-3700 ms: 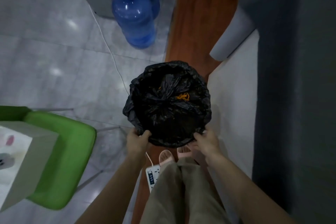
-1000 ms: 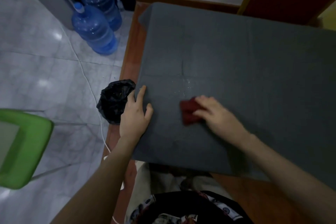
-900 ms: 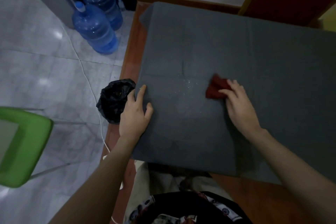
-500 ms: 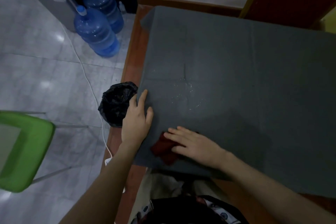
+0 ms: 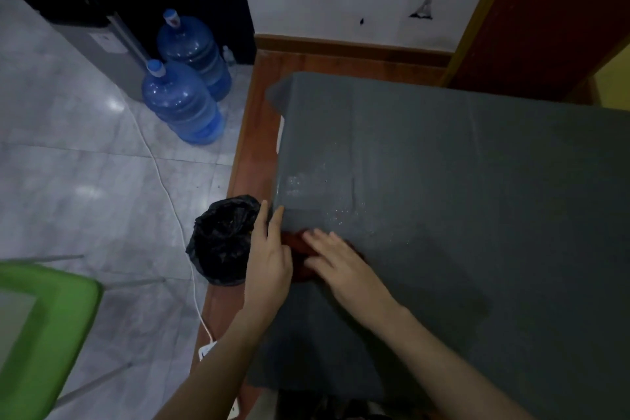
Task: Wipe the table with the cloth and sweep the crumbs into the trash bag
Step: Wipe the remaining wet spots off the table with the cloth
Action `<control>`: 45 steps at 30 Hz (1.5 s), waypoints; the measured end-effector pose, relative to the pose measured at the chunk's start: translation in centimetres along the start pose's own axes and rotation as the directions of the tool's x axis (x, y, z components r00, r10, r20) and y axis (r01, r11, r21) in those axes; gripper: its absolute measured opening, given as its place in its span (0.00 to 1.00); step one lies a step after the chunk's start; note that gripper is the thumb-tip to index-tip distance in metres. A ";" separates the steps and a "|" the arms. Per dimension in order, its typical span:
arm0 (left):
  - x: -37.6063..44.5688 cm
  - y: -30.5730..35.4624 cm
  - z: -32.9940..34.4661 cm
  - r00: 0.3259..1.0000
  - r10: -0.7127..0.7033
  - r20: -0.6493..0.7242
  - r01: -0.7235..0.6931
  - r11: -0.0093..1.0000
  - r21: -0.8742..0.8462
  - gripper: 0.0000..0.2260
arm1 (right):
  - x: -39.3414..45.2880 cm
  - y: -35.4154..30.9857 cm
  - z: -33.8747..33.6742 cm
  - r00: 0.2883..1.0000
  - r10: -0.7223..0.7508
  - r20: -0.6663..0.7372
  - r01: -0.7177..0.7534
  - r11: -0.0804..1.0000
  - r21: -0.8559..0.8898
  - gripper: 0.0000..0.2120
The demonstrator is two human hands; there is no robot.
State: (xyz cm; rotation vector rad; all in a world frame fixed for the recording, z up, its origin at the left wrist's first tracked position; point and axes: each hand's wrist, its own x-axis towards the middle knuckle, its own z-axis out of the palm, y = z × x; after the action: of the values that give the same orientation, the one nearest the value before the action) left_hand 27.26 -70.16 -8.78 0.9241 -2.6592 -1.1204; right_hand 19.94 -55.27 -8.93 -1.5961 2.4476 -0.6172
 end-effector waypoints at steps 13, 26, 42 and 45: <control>3.6 0.0 1.8 0.999 -0.029 -0.034 0.033 0.993 0.111 0.22 | -1.5 11.9 -5.7 0.721 0.624 -0.303 -0.642 0.765 0.049 0.11; 3.9 0.1 1.7 1.000 -0.013 0.017 0.009 0.976 0.217 0.23 | -1.9 13.4 -7.7 0.893 0.425 -0.150 -0.448 0.872 -0.198 0.13; 1.5 9.0 9.0 0.966 0.181 0.183 -0.242 0.883 0.403 0.26 | -7.5 10.0 -6.0 0.941 0.329 -0.081 -0.336 0.936 -0.104 0.11; -0.1 10.8 11.9 0.966 0.156 0.208 -0.233 0.875 0.424 0.25 | -13.5 15.9 -10.1 0.848 0.518 -0.112 -0.529 0.835 -0.151 0.16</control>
State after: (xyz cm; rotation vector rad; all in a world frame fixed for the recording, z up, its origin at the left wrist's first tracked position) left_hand 18.15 -56.96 -10.03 0.6085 -3.1370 -0.5718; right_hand 8.80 -35.02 -7.75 -0.8695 2.8777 -0.3693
